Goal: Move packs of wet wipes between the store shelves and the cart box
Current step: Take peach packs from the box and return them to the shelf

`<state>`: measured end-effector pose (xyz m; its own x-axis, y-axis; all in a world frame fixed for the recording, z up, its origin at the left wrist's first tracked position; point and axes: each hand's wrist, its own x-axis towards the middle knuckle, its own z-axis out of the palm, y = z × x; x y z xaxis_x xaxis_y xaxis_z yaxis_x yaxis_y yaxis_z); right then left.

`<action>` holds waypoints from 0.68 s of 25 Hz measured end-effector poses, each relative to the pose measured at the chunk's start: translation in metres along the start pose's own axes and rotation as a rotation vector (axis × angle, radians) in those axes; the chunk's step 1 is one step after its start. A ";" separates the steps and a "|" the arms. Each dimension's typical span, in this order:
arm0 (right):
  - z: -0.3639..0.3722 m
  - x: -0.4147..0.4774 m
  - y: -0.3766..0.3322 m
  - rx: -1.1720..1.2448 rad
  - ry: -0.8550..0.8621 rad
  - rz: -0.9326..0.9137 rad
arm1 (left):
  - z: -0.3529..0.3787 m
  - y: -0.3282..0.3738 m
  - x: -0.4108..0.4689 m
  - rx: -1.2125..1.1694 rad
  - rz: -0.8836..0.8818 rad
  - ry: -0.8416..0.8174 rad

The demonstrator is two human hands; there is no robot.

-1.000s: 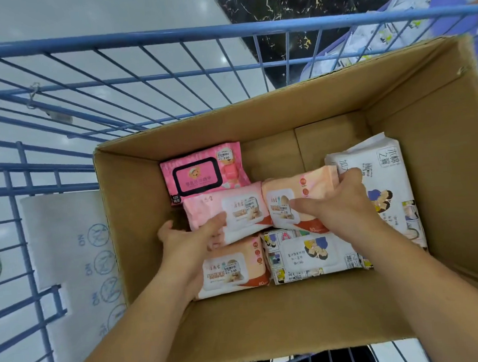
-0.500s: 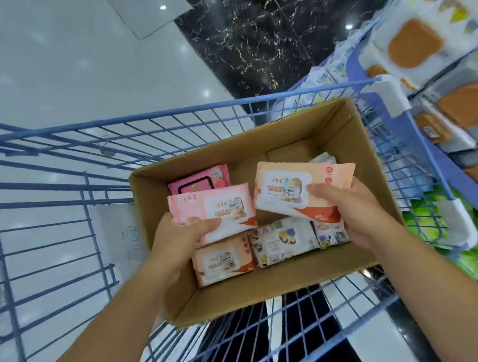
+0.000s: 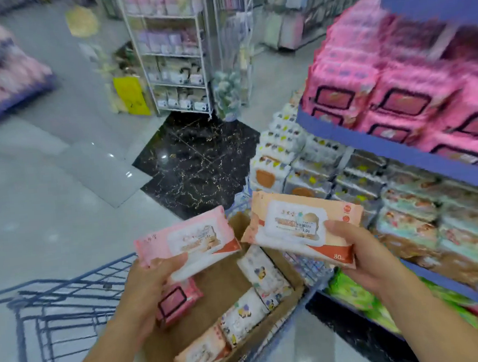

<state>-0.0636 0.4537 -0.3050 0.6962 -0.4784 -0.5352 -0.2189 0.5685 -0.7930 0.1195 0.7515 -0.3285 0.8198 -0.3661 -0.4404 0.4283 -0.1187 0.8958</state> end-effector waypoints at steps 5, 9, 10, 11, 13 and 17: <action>-0.087 -0.096 -0.085 0.151 0.013 -0.234 | 0.089 0.067 -0.044 -0.014 0.191 -0.183; -0.174 -0.184 -0.139 0.179 0.060 -0.429 | 0.192 0.101 -0.085 -0.046 0.290 -0.335; -0.196 -0.204 -0.149 0.183 0.085 -0.469 | 0.220 0.106 -0.095 -0.059 0.300 -0.384; -0.219 -0.228 -0.160 0.186 0.105 -0.511 | 0.253 0.112 -0.107 -0.056 0.317 -0.430; -0.261 -0.265 -0.177 0.194 0.153 -0.585 | 0.315 0.122 -0.134 -0.058 0.327 -0.517; -0.333 -0.341 -0.219 0.208 0.269 -0.741 | 0.438 0.135 -0.186 -0.114 0.359 -0.642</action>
<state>-0.4806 0.2696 -0.0459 0.4164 -0.9085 0.0352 0.3838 0.1406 -0.9127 -0.1415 0.3995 -0.0995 0.5480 -0.8359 0.0306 0.2419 0.1934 0.9508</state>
